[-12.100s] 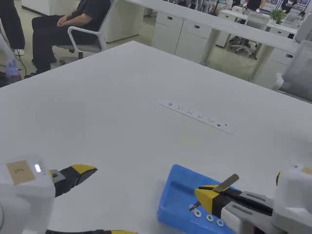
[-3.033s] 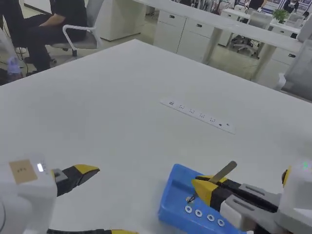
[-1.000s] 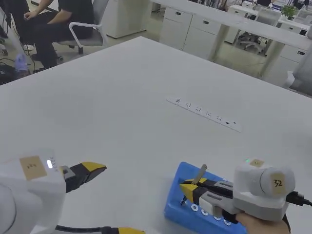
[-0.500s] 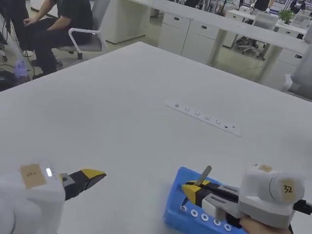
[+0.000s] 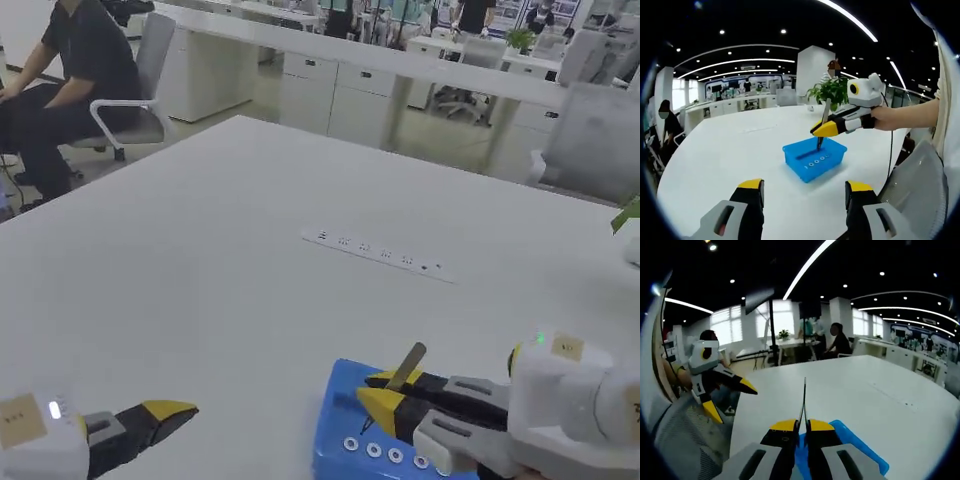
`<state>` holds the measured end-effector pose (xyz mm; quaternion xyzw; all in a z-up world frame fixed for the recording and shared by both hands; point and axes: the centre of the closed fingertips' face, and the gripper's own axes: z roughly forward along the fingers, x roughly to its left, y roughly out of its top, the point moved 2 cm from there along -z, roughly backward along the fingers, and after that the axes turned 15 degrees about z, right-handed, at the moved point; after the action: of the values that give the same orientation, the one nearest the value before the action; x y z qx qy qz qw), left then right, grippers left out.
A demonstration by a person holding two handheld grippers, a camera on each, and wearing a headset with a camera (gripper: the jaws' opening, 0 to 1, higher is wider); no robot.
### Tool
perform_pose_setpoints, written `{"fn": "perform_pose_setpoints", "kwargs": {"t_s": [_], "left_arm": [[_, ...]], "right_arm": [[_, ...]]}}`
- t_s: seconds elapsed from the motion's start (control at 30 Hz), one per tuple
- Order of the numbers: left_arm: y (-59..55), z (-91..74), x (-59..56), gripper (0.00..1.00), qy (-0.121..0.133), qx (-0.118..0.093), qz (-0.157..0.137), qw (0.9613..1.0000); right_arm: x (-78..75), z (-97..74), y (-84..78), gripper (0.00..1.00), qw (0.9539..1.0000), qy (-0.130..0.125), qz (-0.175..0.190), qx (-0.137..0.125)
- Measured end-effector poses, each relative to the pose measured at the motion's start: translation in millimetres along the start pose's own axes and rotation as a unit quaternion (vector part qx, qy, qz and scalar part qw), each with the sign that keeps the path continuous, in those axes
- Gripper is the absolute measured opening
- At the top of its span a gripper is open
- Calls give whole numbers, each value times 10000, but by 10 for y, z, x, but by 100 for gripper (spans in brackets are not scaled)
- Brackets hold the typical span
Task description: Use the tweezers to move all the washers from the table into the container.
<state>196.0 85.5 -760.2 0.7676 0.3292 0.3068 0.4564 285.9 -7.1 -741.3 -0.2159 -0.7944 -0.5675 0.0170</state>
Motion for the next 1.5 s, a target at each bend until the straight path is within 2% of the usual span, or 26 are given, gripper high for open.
{"fn": "perform_pose_setpoints", "kwargs": {"t_s": [0.1,0.17,0.23,0.27,0.33,0.47,0.57,0.67,0.7,0.77,0.83,1.0,1.1,1.2,1.23,1.33,1.5], "left_arm": [[40,-5,-30,63,-98,-51,-66,9999],[97,-5,-113,59,-390,-117,-114,9991],[200,-11,-222,52,-758,-273,-143,9966],[247,-14,-271,49,-933,-301,-81,9952],[324,-4,-316,42,-1082,-345,35,9935],[525,42,-390,39,-1342,-427,228,9898],[659,73,-467,33,-1603,-489,386,9851],[751,99,-577,23,-1931,-563,721,9769],[770,120,-610,20,-2008,-569,675,9757],[783,146,-671,17,-2172,-571,740,9716],[765,184,-733,16,-2285,-474,902,9682],[766,248,-889,15,-2659,-399,860,9593],[718,279,-964,14,-2810,-253,1037,9538],[718,297,-1018,13,-2929,-244,1062,9499],[717,297,-1041,12,-3003,-234,1079,9474],[707,312,-1064,9,-3083,-170,1161,9440],[711,329,-1087,7,-3183,-145,1198,9403]], "right_arm": [[102,-79,-27,4,9999,113,-80,63],[174,-132,-63,4,9996,211,-134,149],[225,-178,-123,4,9990,283,-227,279],[252,-207,-162,4,9985,329,-257,347],[283,-238,-222,4,9978,378,-309,451],[365,-303,-396,4,9937,514,-536,843],[457,-334,-491,4,9908,708,-557,1009],[543,-364,-601,4,9864,883,-618,1238],[567,-369,-632,4,9852,923,-649,1290],[616,-381,-695,4,9830,1006,-663,1386],[650,-393,-746,4,9809,1024,-723,1487],[699,-420,-829,4,9777,1042,-859,1611],[713,-438,-913,4,9728,1032,-1038,1798],[738,-450,-962,4,9702,1056,-1116,1872],[735,-453,-972,4,9701,1051,-1111,1882],[721,-462,-1003,4,9701,1020,-1098,1909],[711,-474,-1027,4,9675,990,-1183,2004]]}}
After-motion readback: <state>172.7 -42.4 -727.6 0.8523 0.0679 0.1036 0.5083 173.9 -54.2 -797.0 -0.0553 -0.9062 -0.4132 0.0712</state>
